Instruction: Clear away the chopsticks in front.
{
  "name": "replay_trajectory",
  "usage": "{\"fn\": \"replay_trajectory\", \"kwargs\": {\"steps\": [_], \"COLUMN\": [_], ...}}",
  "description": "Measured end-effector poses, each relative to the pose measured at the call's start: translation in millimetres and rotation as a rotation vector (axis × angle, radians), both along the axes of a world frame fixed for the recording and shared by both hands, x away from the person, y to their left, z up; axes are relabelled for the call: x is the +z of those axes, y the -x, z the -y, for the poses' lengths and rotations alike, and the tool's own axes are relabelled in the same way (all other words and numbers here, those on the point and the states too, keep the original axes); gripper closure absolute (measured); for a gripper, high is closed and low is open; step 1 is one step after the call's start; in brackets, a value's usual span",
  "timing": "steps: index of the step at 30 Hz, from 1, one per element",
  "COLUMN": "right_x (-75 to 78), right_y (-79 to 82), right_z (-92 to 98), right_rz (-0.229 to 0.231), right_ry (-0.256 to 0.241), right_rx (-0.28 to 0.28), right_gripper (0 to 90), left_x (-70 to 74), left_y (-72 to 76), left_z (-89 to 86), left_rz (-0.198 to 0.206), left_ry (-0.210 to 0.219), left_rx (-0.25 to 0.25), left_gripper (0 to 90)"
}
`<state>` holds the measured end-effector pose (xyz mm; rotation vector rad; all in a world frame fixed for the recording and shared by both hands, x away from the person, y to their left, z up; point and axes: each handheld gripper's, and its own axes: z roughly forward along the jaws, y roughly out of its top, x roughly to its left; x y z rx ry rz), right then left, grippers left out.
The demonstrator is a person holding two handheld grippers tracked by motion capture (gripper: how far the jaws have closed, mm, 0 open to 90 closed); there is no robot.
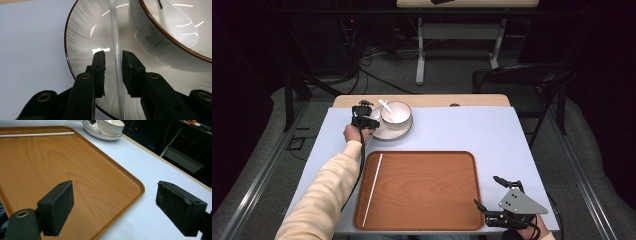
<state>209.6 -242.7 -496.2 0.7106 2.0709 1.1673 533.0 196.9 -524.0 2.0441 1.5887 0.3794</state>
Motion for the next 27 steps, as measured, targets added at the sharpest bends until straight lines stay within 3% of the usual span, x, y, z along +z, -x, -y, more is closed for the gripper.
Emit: {"fn": "replay_trajectory", "kwargs": {"steps": [11, 18, 27], "right_x": [0.1, 0.1, 0.0], "right_y": [-0.2, 0.0, -0.3], "right_z": [0.0, -0.1, 0.0], "right_rz": [0.000, -0.001, -0.002], "right_ry": [0.000, 0.003, -0.001], "right_rx": [0.001, 0.001, 0.000], "right_gripper": [14.2, 14.2, 14.2], "left_x": [-3.0, -0.4, 17.0], "left_y": [-1.4, 0.0, 7.6], "left_z": [-0.7, -9.6, -20.3], "left_rz": [-0.008, 0.005, 0.054], "left_ry": [-0.015, 0.024, 0.058], "left_rx": [0.012, 0.035, 0.047], "left_gripper": [84.3, 85.0, 85.1]}}
